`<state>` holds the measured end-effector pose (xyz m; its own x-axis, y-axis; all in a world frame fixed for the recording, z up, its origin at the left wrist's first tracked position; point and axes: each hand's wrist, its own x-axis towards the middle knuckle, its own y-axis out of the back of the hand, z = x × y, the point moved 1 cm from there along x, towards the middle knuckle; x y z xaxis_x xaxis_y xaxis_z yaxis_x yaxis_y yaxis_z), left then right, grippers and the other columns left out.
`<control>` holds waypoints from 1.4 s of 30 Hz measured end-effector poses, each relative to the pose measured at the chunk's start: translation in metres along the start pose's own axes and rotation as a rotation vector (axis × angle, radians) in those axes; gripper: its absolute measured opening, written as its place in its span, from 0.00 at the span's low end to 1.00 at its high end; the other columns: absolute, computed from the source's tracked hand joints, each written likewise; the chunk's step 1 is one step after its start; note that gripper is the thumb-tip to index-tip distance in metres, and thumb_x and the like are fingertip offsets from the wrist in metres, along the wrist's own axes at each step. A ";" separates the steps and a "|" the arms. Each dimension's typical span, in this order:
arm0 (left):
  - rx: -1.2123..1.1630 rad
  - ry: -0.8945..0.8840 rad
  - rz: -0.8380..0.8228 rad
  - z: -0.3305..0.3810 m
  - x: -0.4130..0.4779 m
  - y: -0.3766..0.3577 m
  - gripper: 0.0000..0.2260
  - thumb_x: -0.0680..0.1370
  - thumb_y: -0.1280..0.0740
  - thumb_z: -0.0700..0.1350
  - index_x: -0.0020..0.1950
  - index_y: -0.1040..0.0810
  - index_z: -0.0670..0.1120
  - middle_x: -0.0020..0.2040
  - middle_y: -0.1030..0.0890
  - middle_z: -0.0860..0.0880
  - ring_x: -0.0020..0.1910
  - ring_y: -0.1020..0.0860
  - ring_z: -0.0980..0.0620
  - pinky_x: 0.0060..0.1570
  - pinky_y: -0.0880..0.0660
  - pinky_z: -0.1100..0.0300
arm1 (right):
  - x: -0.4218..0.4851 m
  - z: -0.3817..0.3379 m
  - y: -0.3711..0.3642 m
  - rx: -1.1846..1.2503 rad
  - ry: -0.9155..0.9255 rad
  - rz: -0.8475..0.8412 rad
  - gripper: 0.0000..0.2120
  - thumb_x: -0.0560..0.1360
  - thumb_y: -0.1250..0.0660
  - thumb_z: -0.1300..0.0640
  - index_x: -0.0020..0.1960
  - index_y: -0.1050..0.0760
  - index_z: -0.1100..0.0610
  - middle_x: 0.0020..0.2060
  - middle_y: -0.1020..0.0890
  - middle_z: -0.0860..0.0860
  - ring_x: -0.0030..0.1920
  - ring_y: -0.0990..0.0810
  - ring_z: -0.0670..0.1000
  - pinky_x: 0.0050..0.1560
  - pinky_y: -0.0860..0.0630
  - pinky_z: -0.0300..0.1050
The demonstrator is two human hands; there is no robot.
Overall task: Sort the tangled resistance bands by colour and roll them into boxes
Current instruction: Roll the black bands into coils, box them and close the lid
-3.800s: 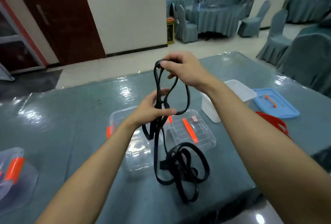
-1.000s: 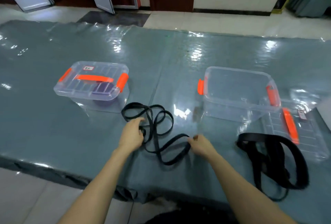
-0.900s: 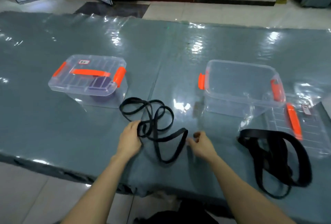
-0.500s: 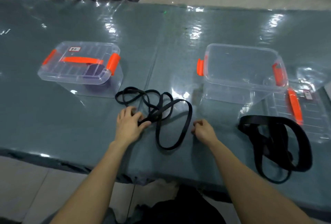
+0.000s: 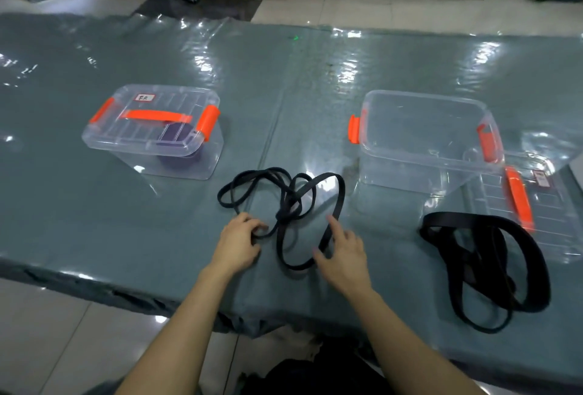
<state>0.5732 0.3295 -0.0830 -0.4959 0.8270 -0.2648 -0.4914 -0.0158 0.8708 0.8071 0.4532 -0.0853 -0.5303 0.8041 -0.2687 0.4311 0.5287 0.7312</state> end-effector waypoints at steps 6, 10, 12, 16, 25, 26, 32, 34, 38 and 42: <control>-0.331 -0.017 0.171 0.002 -0.023 0.011 0.04 0.81 0.25 0.44 0.54 0.15 0.51 0.52 0.17 0.55 0.51 0.19 0.56 0.56 0.21 0.55 | -0.004 -0.005 -0.008 -0.481 0.151 -0.073 0.21 0.80 0.34 0.34 0.59 0.21 0.50 0.60 0.27 0.52 0.65 0.30 0.56 0.65 0.29 0.55; -0.420 -0.061 0.413 0.006 -0.043 0.044 0.10 0.79 0.21 0.49 0.46 0.21 0.50 0.47 0.20 0.53 0.49 0.21 0.57 0.53 0.26 0.66 | 0.001 -0.013 0.004 -0.140 0.002 0.213 0.14 0.86 0.34 0.50 0.55 0.22 0.62 0.54 0.24 0.57 0.56 0.23 0.61 0.59 0.25 0.58; -0.435 -0.065 0.669 -0.001 -0.054 0.069 0.12 0.81 0.23 0.48 0.42 0.24 0.50 0.43 0.21 0.53 0.47 0.20 0.54 0.53 0.26 0.64 | 0.009 -0.015 0.022 0.092 -0.153 0.482 0.12 0.85 0.32 0.55 0.52 0.23 0.65 0.53 0.24 0.62 0.51 0.23 0.65 0.53 0.25 0.58; -0.184 0.155 0.860 -0.055 -0.069 0.096 0.06 0.82 0.27 0.43 0.57 0.18 0.44 0.59 0.15 0.45 0.60 0.16 0.41 0.63 0.22 0.46 | 0.023 0.002 0.054 0.184 -0.447 0.601 0.09 0.84 0.33 0.57 0.56 0.22 0.63 0.63 0.26 0.64 0.59 0.23 0.67 0.61 0.24 0.63; 0.193 0.383 0.210 -0.064 -0.062 0.033 0.21 0.84 0.33 0.60 0.72 0.20 0.51 0.70 0.19 0.46 0.69 0.22 0.41 0.73 0.32 0.38 | 0.007 -0.032 0.011 -0.151 0.337 0.376 0.20 0.78 0.27 0.60 0.69 0.22 0.63 0.75 0.27 0.63 0.78 0.30 0.65 0.78 0.32 0.63; 0.160 0.320 0.252 -0.057 -0.057 0.029 0.22 0.83 0.32 0.63 0.71 0.19 0.51 0.66 0.17 0.47 0.67 0.21 0.42 0.72 0.30 0.41 | 0.009 -0.041 0.006 -0.179 0.385 0.250 0.28 0.78 0.26 0.54 0.76 0.27 0.61 0.79 0.30 0.60 0.82 0.35 0.62 0.81 0.35 0.61; 0.054 0.020 0.165 -0.016 -0.042 -0.004 0.11 0.84 0.30 0.56 0.61 0.19 0.52 0.55 0.18 0.51 0.58 0.20 0.45 0.61 0.27 0.48 | 0.031 -0.048 -0.018 -0.279 0.129 -0.079 0.53 0.77 0.22 0.45 0.87 0.54 0.55 0.86 0.45 0.53 0.85 0.42 0.57 0.81 0.35 0.58; 0.033 -0.028 0.195 -0.020 -0.043 -0.005 0.05 0.85 0.31 0.51 0.55 0.20 0.50 0.50 0.19 0.52 0.53 0.19 0.45 0.57 0.26 0.47 | 0.038 -0.039 -0.014 -0.343 0.124 0.006 0.47 0.79 0.24 0.48 0.87 0.50 0.54 0.83 0.39 0.54 0.81 0.37 0.59 0.77 0.30 0.58; 0.034 0.294 0.652 -0.084 -0.062 0.029 0.04 0.81 0.29 0.40 0.55 0.18 0.45 0.49 0.18 0.42 0.50 0.20 0.35 0.53 0.25 0.41 | 0.056 -0.024 -0.008 -0.075 0.005 0.074 0.28 0.81 0.27 0.54 0.78 0.33 0.54 0.70 0.25 0.55 0.69 0.24 0.60 0.68 0.23 0.61; 0.046 0.645 0.583 -0.115 -0.070 0.059 0.26 0.74 0.30 0.34 0.73 0.23 0.39 0.67 0.23 0.32 0.68 0.26 0.28 0.73 0.32 0.32 | 0.061 -0.030 0.011 0.321 -0.148 0.093 0.19 0.80 0.26 0.54 0.69 0.25 0.54 0.57 0.15 0.52 0.51 0.13 0.57 0.58 0.16 0.61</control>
<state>0.4964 0.2056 -0.0603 -0.9751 0.2140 0.0575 -0.0104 -0.3034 0.9528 0.7577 0.4997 -0.0744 -0.3766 0.8709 -0.3157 0.6923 0.4911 0.5287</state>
